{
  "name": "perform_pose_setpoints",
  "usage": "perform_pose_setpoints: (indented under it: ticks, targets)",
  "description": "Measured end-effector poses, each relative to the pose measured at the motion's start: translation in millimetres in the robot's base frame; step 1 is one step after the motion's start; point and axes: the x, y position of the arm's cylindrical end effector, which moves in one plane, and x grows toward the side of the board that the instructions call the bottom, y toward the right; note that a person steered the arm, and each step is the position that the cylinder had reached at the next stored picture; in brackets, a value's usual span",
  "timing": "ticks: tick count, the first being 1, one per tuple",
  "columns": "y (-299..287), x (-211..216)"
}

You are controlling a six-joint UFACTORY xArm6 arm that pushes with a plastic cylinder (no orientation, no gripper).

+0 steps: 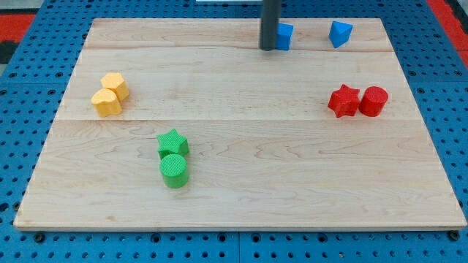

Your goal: Place the arm in between the yellow and green blocks

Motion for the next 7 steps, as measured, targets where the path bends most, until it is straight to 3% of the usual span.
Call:
perform_pose_setpoints:
  ticks: [2, 3, 7]
  targets:
    - [24.8, -24.5]
    - [92.3, -24.5]
    - [44.9, -21.3]
